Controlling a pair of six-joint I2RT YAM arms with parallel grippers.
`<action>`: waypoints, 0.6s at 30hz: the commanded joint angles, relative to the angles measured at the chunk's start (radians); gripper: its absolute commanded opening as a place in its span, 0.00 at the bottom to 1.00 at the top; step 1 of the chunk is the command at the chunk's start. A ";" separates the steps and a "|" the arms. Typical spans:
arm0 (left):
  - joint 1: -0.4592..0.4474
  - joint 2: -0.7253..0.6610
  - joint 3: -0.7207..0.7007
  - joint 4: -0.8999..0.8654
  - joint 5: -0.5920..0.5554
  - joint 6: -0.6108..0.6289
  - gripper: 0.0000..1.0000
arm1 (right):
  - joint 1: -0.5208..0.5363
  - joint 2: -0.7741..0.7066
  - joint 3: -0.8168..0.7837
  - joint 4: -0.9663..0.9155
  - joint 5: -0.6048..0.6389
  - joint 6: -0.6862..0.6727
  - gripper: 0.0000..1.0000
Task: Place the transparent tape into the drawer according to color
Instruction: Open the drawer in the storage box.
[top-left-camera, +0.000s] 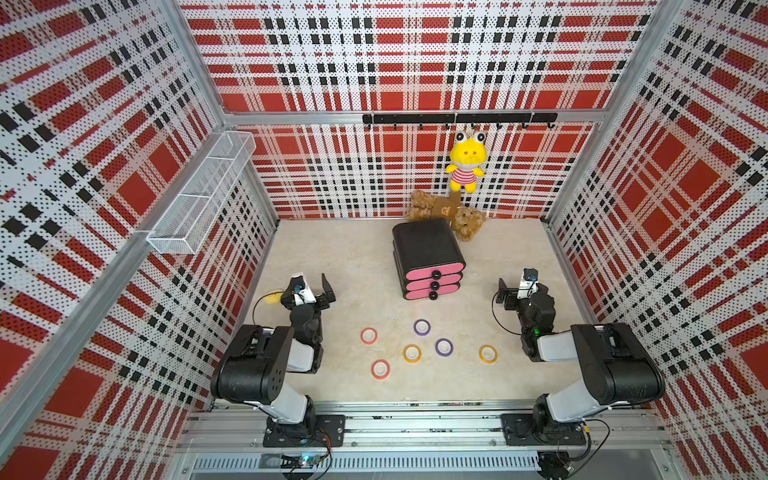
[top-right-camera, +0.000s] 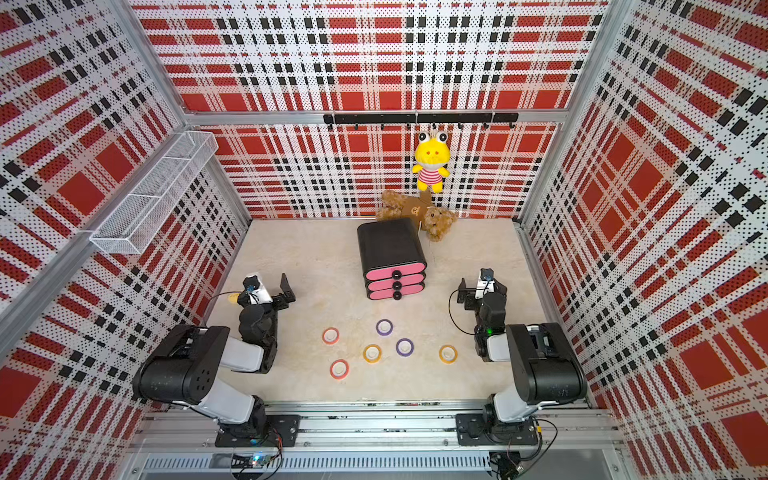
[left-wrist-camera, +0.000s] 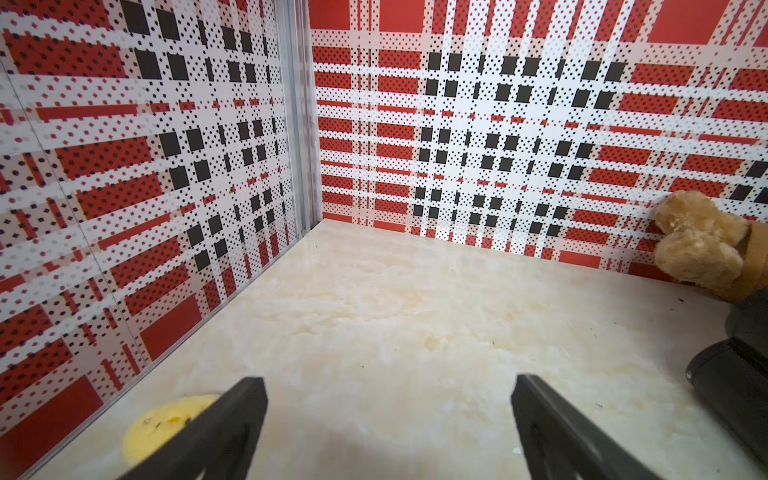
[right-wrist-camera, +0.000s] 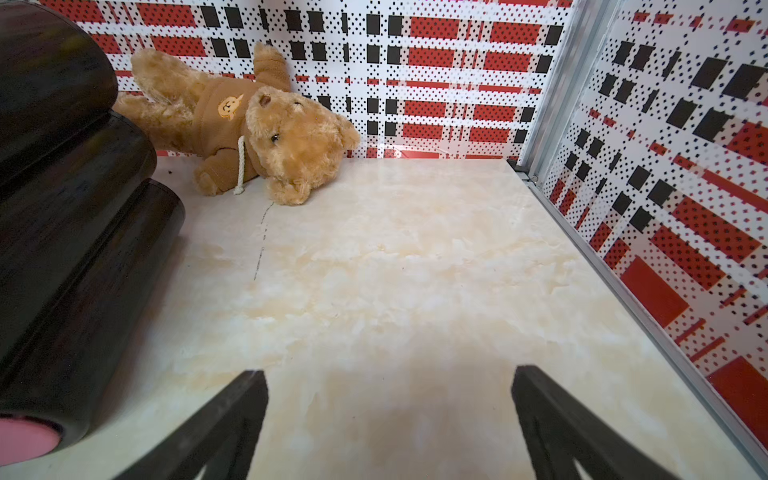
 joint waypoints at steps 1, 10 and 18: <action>0.010 0.007 0.013 0.013 0.019 0.005 0.99 | -0.007 0.001 0.019 -0.001 -0.011 0.002 1.00; 0.013 0.008 0.017 0.009 0.043 0.007 0.99 | -0.007 0.001 0.019 -0.001 -0.011 0.002 1.00; -0.011 -0.039 0.055 -0.091 0.018 0.035 0.94 | 0.001 -0.066 0.101 -0.192 0.063 0.018 1.00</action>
